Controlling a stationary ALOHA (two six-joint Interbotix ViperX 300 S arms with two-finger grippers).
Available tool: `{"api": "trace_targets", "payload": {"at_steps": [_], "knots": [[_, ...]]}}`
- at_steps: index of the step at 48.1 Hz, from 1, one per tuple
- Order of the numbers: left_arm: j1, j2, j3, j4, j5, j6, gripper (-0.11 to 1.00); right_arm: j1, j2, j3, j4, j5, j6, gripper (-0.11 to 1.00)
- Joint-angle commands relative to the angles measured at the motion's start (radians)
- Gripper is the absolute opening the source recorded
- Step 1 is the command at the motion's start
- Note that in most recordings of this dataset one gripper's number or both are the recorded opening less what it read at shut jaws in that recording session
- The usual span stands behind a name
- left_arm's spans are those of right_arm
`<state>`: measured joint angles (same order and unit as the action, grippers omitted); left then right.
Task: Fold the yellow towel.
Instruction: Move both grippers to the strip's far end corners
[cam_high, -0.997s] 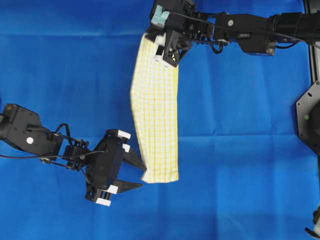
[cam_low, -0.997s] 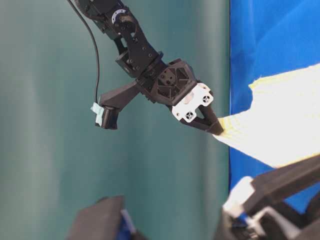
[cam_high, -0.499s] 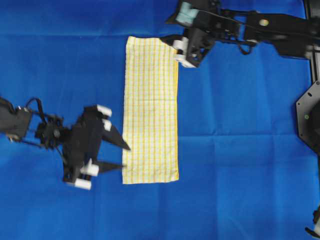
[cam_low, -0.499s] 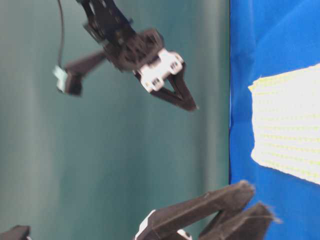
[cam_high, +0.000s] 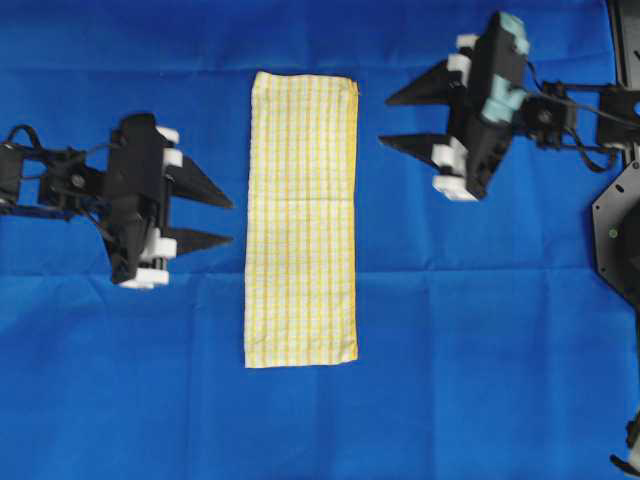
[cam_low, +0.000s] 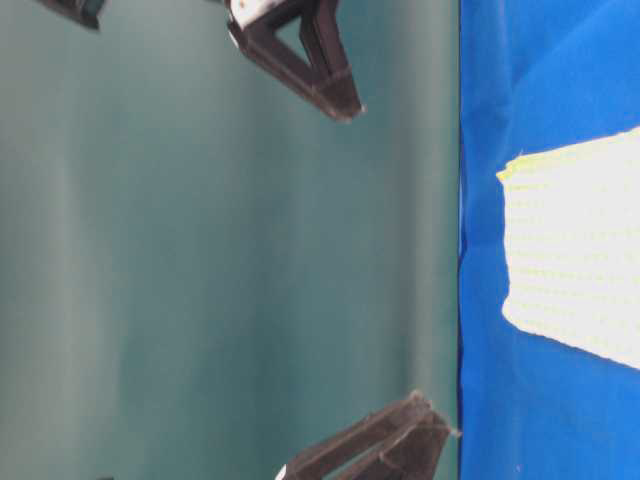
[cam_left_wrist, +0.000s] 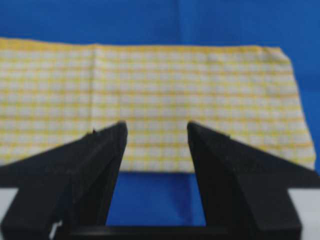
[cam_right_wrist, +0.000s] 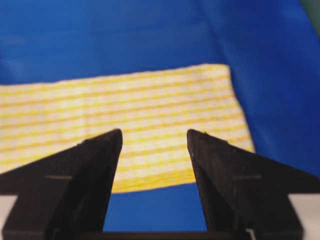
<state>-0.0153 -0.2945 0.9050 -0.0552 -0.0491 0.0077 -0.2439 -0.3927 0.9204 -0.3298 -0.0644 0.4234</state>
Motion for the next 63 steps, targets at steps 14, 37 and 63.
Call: {"api": "trace_targets", "payload": {"at_steps": [14,37,63], "knots": [[0.018,-0.072,0.067,0.002,-0.095,-0.006,0.45,0.032,-0.015,0.026,0.021,-0.034,0.003,0.62],[0.241,0.041,-0.014,0.003,-0.107,0.041,0.77,-0.137,0.176,-0.095,0.021,-0.028,0.002,0.77],[0.479,0.446,-0.198,0.003,-0.278,0.066,0.84,-0.282,0.532,-0.275,0.092,-0.034,0.003,0.78]]}}
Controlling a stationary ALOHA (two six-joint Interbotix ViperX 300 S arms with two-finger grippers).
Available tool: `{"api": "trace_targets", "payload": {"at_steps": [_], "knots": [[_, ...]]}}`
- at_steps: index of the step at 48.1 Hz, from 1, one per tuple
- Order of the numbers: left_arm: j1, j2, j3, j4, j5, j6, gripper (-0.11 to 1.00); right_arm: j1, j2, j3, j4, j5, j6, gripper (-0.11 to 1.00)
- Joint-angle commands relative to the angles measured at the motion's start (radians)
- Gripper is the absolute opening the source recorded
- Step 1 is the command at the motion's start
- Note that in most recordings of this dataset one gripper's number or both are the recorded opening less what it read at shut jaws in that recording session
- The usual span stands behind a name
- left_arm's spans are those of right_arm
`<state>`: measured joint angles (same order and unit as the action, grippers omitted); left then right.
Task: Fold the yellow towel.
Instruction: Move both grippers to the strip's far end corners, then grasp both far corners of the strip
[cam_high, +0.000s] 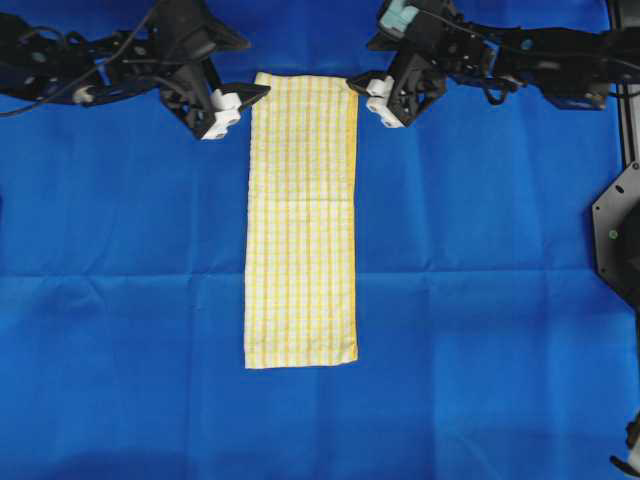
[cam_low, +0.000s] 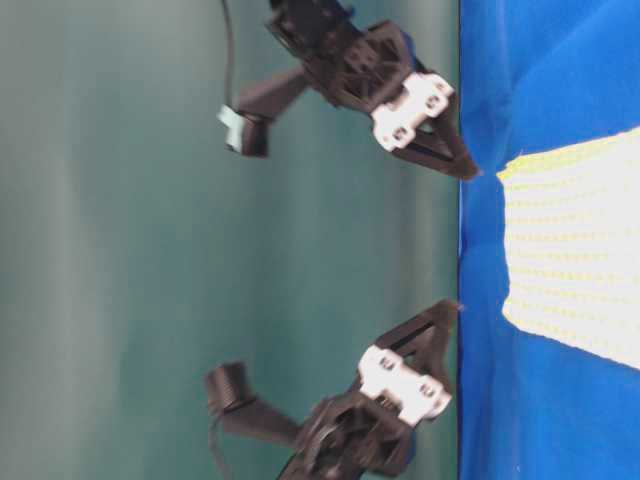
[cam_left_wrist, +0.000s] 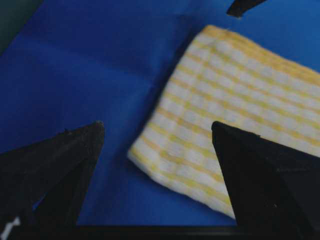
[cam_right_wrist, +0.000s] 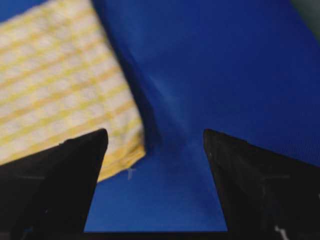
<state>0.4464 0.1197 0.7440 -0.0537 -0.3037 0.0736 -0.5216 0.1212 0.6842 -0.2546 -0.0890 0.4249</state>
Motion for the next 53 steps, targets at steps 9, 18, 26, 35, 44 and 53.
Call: {"api": "trace_targets", "payload": {"at_steps": [9,18,26,35,44,53], "knots": [[0.028,0.12,-0.066,0.002,-0.066,-0.006,0.82,-0.006,0.089,-0.071,0.063,-0.011,0.002,0.78],[0.028,0.16,-0.067,0.0,-0.08,-0.011,0.67,-0.005,0.121,-0.072,0.13,-0.006,0.002,0.77],[0.028,0.184,-0.063,0.002,-0.08,-0.011,0.41,0.014,0.126,-0.074,0.144,0.003,0.002,0.69],[0.025,0.195,-0.071,0.002,-0.08,-0.011,0.17,0.032,0.127,-0.075,0.143,0.006,-0.002,0.24],[0.026,0.193,-0.071,0.0,-0.08,-0.009,0.05,0.034,0.129,-0.075,0.143,0.018,0.0,0.03],[0.028,0.186,-0.069,0.0,-0.078,-0.009,0.05,0.029,0.12,-0.077,0.143,0.021,0.0,0.03]]}}
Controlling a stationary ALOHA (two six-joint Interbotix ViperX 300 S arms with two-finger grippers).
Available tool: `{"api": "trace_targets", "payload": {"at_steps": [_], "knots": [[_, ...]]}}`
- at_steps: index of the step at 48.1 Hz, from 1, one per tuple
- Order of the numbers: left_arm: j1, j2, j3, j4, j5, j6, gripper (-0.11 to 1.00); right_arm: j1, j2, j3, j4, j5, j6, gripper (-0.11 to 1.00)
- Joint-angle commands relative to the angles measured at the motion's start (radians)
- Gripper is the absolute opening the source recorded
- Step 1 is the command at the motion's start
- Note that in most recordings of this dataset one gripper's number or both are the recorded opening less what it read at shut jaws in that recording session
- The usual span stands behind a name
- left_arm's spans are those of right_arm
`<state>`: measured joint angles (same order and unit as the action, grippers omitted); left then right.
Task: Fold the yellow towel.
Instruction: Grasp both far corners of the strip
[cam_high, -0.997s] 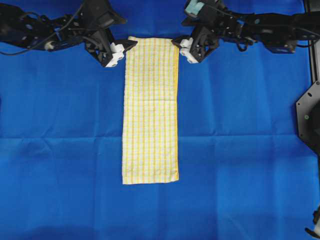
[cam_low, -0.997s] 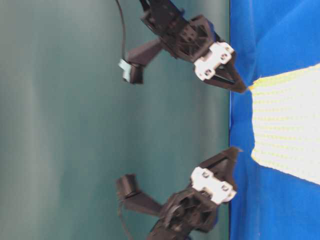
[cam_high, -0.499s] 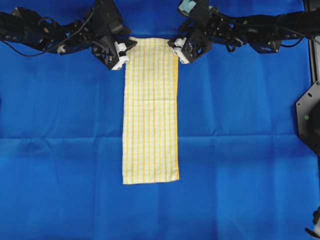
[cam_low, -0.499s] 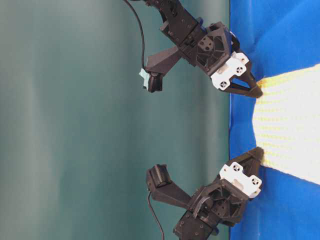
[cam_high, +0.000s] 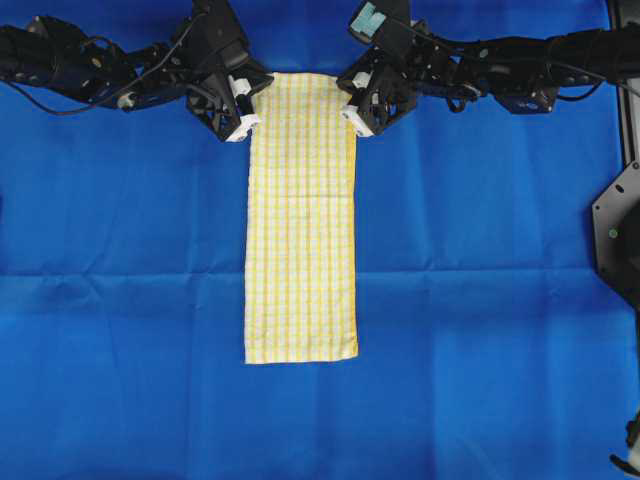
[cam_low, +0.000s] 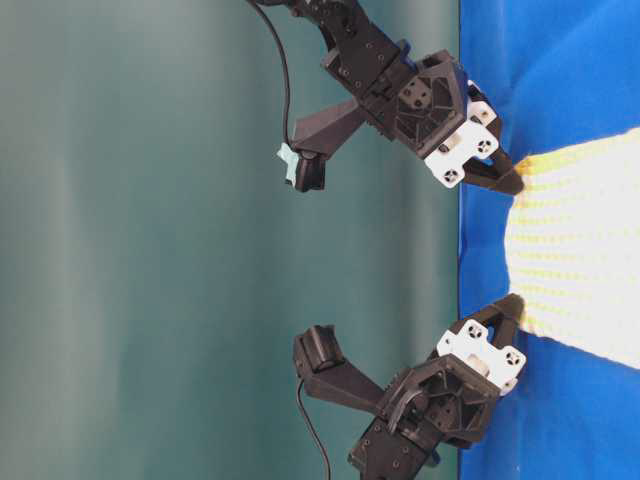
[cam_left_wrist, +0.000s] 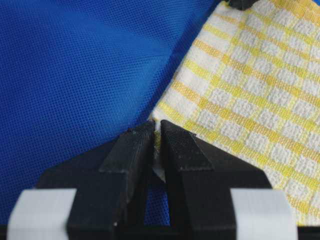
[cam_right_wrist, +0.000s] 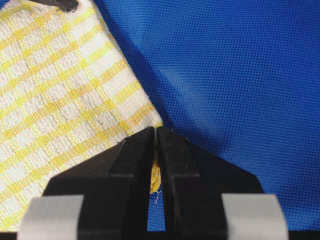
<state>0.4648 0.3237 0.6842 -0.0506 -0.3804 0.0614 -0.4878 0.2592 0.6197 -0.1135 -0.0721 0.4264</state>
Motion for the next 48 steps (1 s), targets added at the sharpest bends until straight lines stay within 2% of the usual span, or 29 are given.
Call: {"api": "trace_targets", "payload": {"at_steps": [1,16,26,37,48], "knots": [[0.009,-0.021,-0.009,-0.002,0.0,0.003,0.05,-0.006,-0.021,-0.012,0.002,0.005,-0.002,0.03],[0.017,-0.118,-0.008,-0.002,0.026,0.015,0.05,-0.035,-0.104,-0.011,-0.011,0.052,-0.012,0.03],[0.026,-0.133,-0.002,-0.003,0.034,0.014,0.05,-0.046,-0.129,-0.009,-0.025,0.06,-0.014,0.03],[0.021,-0.144,0.002,-0.003,0.035,0.012,0.05,-0.043,-0.133,-0.005,-0.028,0.06,-0.014,0.03],[-0.014,-0.216,0.028,-0.002,0.054,0.014,0.05,-0.014,-0.196,0.023,-0.028,0.057,-0.012,0.03]]}}
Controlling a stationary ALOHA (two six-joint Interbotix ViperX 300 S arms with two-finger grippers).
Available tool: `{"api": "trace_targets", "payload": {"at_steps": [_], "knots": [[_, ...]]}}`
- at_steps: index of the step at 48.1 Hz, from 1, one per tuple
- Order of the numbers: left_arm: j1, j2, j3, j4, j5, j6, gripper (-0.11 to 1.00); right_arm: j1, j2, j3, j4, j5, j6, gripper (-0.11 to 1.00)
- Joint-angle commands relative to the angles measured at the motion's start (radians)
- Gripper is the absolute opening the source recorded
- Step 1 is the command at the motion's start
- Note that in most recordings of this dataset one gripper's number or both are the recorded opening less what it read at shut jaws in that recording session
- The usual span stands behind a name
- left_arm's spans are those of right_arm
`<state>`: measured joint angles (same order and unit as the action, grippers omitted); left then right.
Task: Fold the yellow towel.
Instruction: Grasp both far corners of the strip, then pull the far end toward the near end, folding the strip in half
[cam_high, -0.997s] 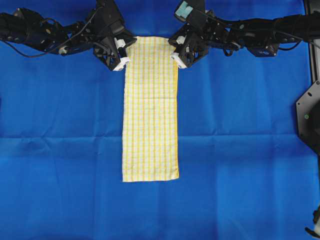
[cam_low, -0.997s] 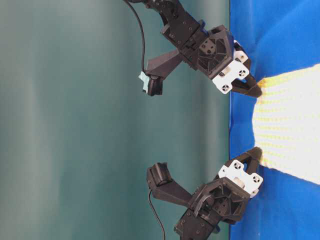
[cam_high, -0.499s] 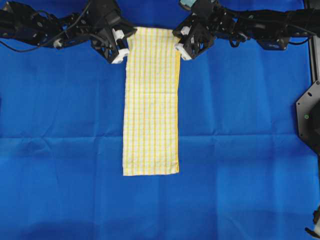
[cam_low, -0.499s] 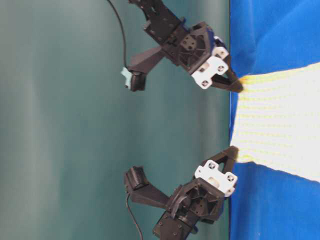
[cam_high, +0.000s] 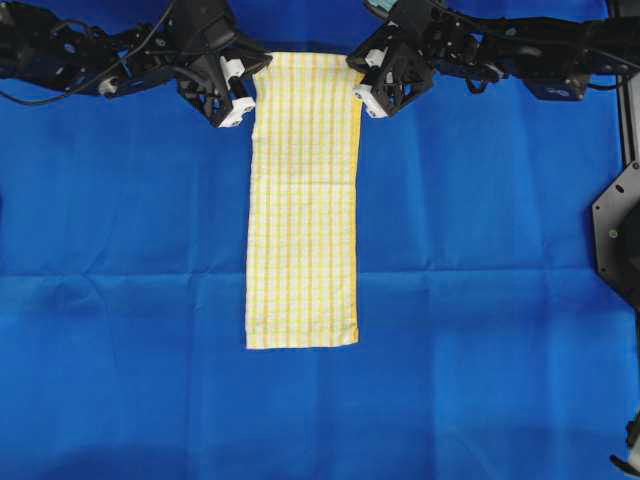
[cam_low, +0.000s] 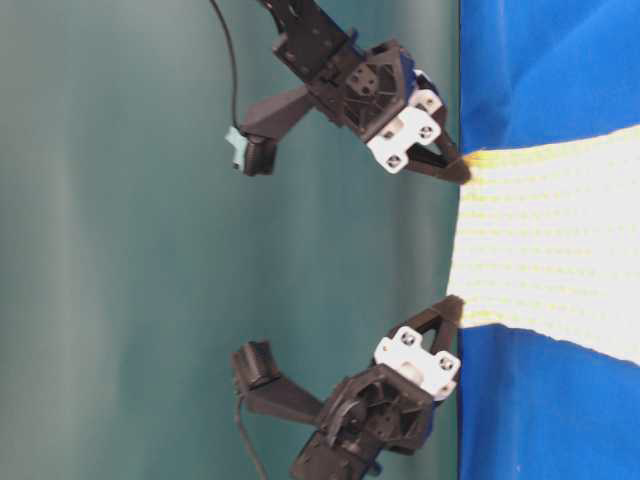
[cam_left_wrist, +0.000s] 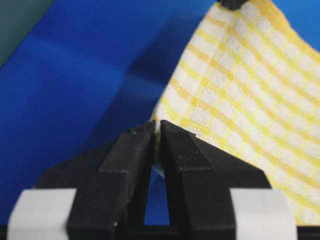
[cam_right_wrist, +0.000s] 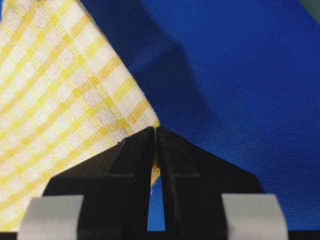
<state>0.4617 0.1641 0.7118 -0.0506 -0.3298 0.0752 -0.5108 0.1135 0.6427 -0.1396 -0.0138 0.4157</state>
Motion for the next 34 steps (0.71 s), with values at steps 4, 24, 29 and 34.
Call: {"api": "trace_targets", "payload": {"at_steps": [4,24,29,34], "knots": [[-0.034,-0.092,0.011,-0.002,0.014,0.0,0.05,0.028,-0.077,0.018,0.0,-0.003,-0.002,0.03],[-0.218,-0.193,0.133,-0.003,0.025,-0.021,0.05,0.219,-0.19,0.155,0.025,-0.051,0.011,0.03],[-0.291,-0.199,0.155,-0.003,0.025,-0.034,0.05,0.279,-0.206,0.183,0.037,-0.06,0.011,0.03],[-0.385,-0.199,0.161,-0.006,0.023,-0.06,0.05,0.339,-0.215,0.201,0.054,-0.06,0.011,0.03]]}}
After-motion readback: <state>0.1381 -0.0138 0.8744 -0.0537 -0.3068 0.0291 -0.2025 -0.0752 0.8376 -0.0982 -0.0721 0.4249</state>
